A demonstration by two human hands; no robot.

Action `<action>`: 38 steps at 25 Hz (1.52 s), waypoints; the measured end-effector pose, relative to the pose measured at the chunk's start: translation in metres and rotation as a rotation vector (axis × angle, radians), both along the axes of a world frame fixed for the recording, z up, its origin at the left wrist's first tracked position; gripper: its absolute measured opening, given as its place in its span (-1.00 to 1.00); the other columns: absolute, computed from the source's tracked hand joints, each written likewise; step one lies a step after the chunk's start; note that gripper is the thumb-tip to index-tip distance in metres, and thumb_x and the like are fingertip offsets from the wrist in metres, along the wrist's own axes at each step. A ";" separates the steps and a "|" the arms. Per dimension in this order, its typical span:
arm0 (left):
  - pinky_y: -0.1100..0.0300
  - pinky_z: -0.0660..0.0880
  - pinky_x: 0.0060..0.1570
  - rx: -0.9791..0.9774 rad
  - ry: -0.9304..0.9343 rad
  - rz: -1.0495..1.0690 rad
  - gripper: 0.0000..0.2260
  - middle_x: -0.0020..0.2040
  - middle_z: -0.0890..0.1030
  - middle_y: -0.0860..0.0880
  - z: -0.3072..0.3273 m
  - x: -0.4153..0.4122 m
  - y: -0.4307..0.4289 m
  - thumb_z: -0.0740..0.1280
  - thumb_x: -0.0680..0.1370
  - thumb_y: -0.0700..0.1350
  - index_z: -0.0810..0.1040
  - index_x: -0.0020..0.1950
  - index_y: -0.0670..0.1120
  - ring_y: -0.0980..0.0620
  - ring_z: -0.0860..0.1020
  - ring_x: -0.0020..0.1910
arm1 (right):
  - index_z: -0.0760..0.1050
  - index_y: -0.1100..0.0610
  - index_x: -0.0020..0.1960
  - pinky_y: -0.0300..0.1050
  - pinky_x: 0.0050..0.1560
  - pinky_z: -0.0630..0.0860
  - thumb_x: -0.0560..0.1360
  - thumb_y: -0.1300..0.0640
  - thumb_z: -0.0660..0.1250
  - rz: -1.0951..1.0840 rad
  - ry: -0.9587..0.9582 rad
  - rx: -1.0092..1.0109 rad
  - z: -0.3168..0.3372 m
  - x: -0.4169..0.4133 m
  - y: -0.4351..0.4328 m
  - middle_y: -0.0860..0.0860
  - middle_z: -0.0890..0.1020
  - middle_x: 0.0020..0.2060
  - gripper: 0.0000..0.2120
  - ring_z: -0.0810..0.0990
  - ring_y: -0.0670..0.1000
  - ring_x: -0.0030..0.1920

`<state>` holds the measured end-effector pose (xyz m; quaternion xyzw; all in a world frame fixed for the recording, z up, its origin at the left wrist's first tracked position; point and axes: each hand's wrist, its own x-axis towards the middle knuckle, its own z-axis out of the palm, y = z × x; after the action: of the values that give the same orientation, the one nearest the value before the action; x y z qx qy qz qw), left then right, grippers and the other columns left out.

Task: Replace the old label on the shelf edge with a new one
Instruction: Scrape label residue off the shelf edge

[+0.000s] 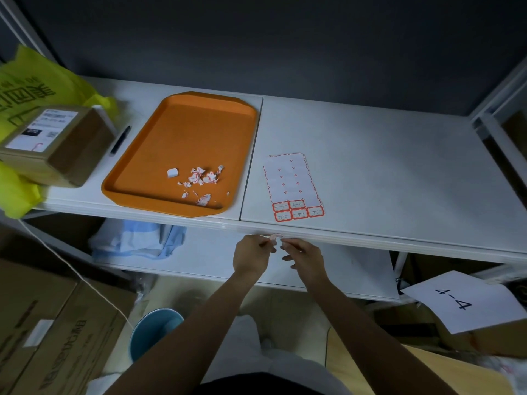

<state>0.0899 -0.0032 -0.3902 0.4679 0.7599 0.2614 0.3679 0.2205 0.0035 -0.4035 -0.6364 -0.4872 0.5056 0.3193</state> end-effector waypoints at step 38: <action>0.10 0.54 0.17 -0.212 -0.004 -0.059 -0.62 0.12 0.68 -0.05 0.005 -0.003 0.009 0.22 0.61 0.15 0.66 0.13 -0.09 -0.01 0.63 0.01 | 0.59 0.16 0.06 -0.07 0.05 0.49 0.42 0.02 0.49 -0.366 0.572 -0.555 -0.002 -0.022 0.005 0.05 0.63 0.05 -0.71 0.55 0.02 0.11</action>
<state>0.0873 0.0058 -0.3853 0.4479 0.7685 0.1698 0.4243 0.1984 0.0087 -0.4050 -0.6085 -0.1041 0.7082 0.3425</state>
